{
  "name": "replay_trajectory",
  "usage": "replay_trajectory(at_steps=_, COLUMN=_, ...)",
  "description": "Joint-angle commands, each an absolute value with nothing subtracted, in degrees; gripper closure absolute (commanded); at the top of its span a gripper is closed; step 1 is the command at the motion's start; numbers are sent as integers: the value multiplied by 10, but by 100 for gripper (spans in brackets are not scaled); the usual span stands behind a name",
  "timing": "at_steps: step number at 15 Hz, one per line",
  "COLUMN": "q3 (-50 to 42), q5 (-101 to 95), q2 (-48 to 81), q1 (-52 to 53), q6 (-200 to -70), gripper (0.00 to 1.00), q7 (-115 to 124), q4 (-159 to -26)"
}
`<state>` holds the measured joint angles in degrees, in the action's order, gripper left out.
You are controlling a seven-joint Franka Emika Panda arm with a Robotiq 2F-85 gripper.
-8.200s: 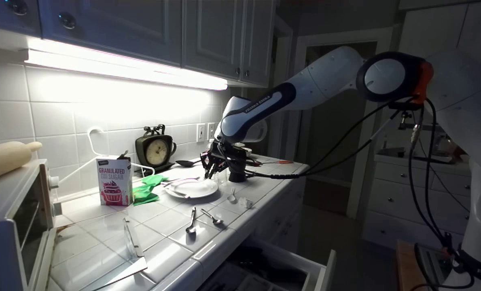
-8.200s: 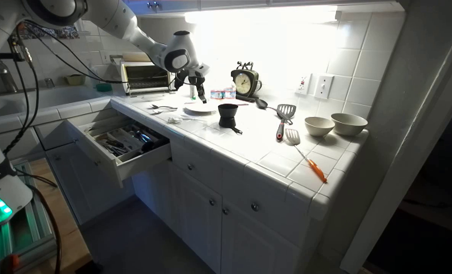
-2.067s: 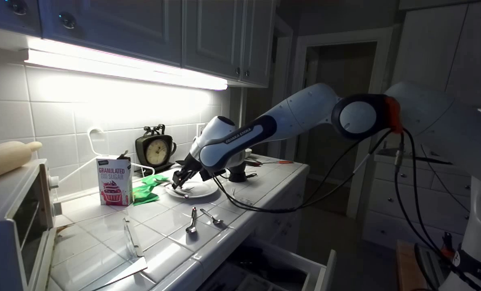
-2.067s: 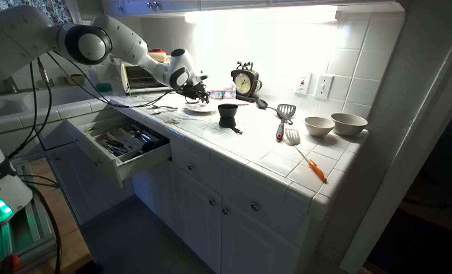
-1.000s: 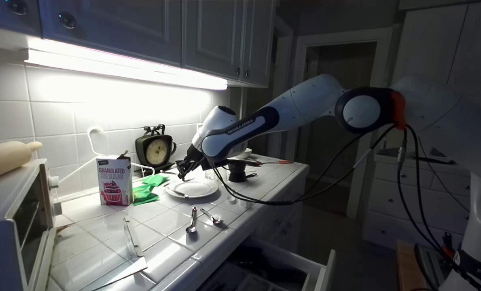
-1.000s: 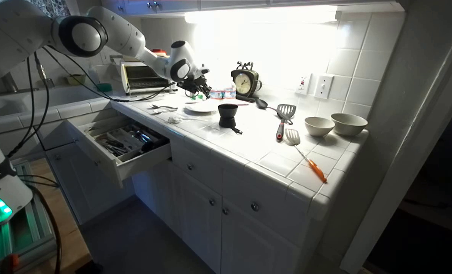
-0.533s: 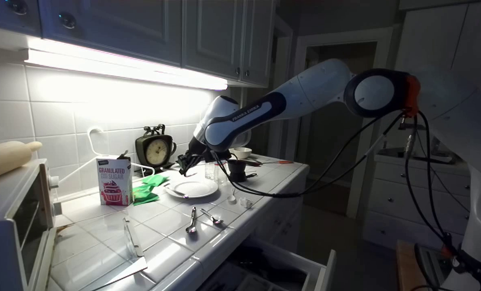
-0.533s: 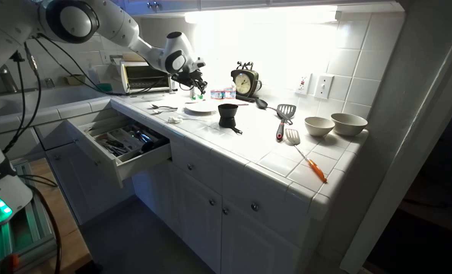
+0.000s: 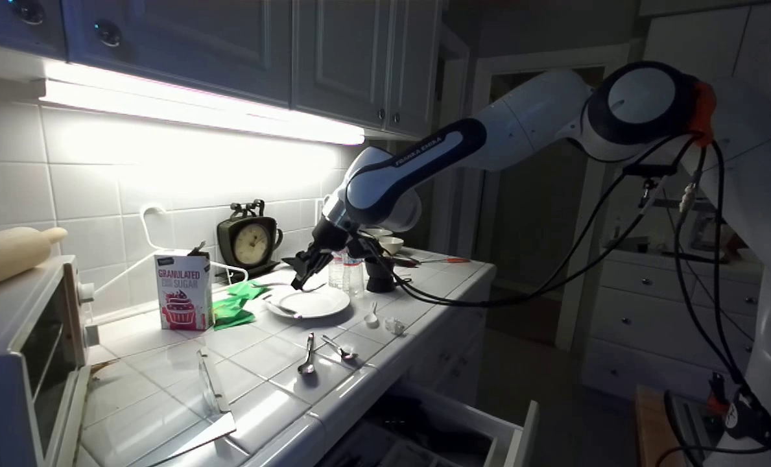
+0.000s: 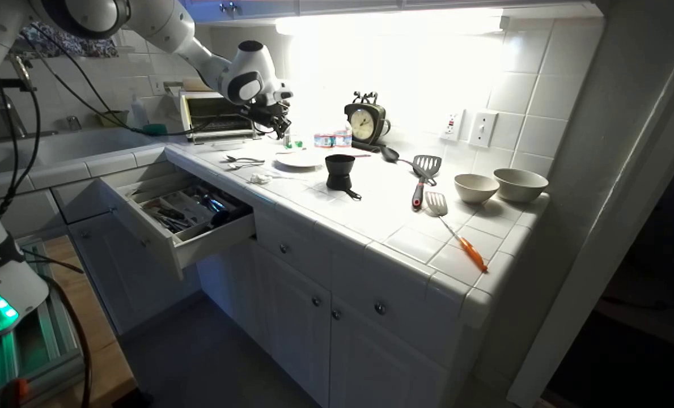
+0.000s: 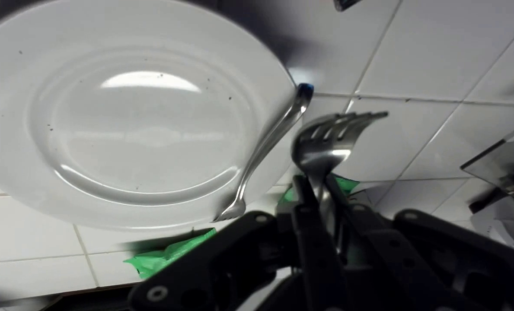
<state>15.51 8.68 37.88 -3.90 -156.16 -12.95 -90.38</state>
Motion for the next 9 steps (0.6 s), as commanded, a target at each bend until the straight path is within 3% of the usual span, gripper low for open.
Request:
replay_trajectory(at_steps=1, q3=215, q5=141, q2=319, q1=-104, q6=-1547, gripper=98, q7=-220, q4=-992)
replay_trajectory(at_steps=9, q3=238, q5=164, q2=276, q1=-157, q6=-1526, gripper=98, q7=-375, q4=-1067)
